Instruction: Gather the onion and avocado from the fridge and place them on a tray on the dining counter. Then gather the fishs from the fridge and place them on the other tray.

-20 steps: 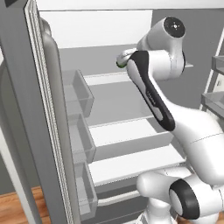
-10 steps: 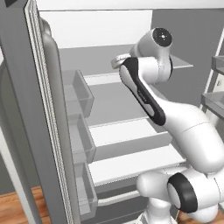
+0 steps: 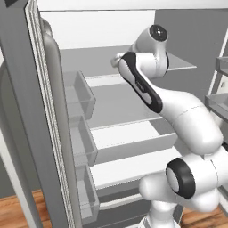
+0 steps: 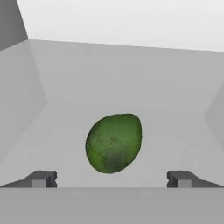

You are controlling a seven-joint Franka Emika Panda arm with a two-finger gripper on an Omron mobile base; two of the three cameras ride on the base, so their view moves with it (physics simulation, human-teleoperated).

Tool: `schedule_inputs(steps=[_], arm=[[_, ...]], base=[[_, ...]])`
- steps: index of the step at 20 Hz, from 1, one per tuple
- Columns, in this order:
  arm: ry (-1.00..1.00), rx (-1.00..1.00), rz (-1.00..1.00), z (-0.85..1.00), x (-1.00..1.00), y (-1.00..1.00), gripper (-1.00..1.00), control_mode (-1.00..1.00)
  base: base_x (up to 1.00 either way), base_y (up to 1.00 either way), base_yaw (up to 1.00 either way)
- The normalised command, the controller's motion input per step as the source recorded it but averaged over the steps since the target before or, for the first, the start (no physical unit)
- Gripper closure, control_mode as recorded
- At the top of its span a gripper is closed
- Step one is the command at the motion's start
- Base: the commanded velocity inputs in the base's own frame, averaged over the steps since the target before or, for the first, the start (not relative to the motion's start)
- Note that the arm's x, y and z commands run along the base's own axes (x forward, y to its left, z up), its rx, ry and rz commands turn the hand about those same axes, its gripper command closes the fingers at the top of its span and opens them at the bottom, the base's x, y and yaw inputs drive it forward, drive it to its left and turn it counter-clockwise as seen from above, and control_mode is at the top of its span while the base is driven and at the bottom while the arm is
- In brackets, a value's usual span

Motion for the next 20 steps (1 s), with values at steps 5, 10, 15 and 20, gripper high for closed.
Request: schedule_inputs(steps=[5,10,15,20], arm=[[0.06,0.00,0.00,-0.04,0.40,0.00,-1.00,-1.00],[0.01,0.00,0.00,-0.20,0.16,0.10,-1.00,-1.00],[0.00,0.00,0.00,-0.30,0.00,0.13,-1.00,-1.00],[0.00,0.00,0.00,-0.25,0.01,0.12,-1.00,-1.00]], base=[[0.00,0.00,0.00],[0.00,0.00,0.00],[0.00,0.00,0.00],[0.00,0.00,0.00]])
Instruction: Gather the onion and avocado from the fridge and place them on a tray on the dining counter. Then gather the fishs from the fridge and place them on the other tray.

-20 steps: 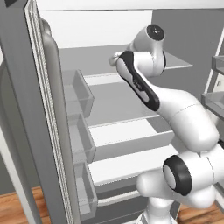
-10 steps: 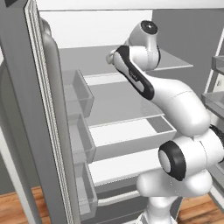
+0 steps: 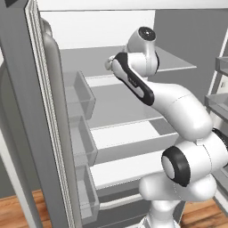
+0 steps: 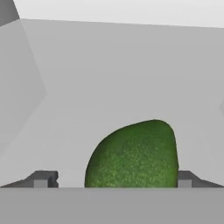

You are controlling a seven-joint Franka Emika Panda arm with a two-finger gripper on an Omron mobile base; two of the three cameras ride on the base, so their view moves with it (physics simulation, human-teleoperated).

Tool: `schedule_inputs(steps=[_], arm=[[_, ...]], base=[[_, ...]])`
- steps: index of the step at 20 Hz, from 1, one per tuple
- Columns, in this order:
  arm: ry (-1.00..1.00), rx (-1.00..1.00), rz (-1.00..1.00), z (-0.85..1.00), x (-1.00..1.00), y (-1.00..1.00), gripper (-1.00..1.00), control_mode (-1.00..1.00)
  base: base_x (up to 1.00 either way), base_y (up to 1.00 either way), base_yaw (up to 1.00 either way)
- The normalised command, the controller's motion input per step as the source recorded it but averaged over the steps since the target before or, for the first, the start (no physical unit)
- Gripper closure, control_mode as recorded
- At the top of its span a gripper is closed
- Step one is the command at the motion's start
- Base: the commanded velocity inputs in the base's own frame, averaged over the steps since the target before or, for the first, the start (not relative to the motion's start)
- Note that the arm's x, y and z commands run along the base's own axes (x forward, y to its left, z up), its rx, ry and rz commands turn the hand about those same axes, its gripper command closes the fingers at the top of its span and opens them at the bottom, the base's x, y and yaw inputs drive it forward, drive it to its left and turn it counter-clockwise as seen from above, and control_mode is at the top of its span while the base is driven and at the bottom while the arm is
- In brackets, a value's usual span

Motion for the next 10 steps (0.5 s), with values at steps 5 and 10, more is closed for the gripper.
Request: schedule_inputs(steps=[5,10], arm=[[0.00,0.01,0.00,-0.13,0.18,0.01,-1.00,-1.00],[0.00,0.01,0.00,-0.05,0.19,0.00,-1.00,-1.00]], base=[[0.00,0.00,0.00],[0.00,0.00,0.00]])
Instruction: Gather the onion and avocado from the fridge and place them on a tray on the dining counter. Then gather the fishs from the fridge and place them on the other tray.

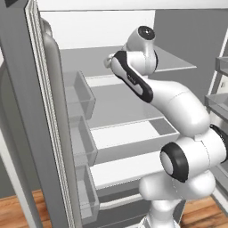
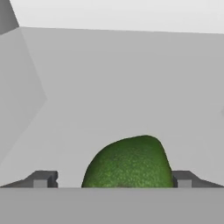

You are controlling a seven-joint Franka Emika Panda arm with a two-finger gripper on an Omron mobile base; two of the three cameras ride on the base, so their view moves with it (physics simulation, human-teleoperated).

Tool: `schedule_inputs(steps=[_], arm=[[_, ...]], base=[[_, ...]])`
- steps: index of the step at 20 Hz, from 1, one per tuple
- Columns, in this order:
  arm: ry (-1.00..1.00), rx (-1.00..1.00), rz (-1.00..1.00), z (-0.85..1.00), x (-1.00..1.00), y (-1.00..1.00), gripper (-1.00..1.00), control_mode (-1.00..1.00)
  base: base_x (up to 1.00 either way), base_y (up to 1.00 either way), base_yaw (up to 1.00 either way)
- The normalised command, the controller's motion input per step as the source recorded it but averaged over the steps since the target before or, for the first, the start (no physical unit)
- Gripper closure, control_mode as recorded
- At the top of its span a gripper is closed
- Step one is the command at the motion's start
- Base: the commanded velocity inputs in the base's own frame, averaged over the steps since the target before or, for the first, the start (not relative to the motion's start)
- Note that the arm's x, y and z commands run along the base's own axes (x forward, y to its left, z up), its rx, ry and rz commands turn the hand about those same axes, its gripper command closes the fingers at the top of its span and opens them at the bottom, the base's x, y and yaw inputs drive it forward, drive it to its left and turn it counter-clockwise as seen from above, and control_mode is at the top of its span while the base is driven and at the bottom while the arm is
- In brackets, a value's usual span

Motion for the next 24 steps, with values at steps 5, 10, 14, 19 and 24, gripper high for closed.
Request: schedule_inputs(steps=[5,10,14,19,24], arm=[[0.00,0.01,0.00,-0.25,0.01,0.00,1.00,-1.00],[-0.05,0.01,0.00,-0.14,-0.34,0.00,1.00,-1.00],[-0.14,0.00,0.00,0.00,-0.98,0.00,1.00,-1.00],[-0.13,0.00,0.00,0.11,-1.00,0.00,1.00,-1.00],[-0.04,0.05,-0.02,0.32,-1.00,-0.10,1.00,-1.00]], base=[[0.00,0.00,0.00],[0.00,0.00,0.00],[0.00,0.00,0.00],[0.00,0.00,0.00],[0.00,0.00,0.00]])
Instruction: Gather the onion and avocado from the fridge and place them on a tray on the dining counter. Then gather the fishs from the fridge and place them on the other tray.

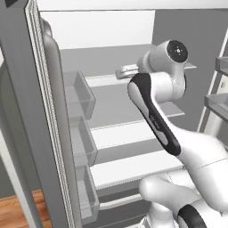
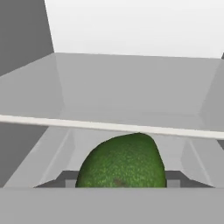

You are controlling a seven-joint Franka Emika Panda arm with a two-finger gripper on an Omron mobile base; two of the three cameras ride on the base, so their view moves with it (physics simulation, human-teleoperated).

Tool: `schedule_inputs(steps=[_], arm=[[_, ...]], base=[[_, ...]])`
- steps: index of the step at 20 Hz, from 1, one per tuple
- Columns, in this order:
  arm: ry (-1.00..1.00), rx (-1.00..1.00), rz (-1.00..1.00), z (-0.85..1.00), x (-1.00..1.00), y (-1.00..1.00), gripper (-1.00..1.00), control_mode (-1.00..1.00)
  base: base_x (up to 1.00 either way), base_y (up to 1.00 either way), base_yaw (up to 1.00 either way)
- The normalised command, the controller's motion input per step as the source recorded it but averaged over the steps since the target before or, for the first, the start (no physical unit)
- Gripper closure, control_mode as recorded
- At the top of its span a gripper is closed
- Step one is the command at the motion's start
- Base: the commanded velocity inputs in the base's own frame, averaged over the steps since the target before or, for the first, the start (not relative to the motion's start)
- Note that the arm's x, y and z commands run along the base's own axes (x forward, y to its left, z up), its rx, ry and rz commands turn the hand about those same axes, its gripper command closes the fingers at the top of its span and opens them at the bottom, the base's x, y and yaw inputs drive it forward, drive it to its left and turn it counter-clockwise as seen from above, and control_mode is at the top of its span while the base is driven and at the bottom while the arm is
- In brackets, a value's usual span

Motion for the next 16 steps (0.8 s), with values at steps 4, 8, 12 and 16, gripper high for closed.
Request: schedule_inputs(steps=[4,8,12,16], arm=[[0.00,0.08,-0.04,0.36,-1.00,-0.19,1.00,-1.00],[0.02,0.05,-0.04,0.14,-1.00,-0.12,1.00,-1.00],[0.04,0.02,-0.03,0.06,-1.00,-0.08,1.00,-1.00],[0.05,0.02,-0.03,0.08,-1.00,-0.17,1.00,-1.00]], base=[[0.00,0.00,0.00],[0.00,0.00,0.00],[0.00,0.00,0.00],[0.00,0.00,0.00]])
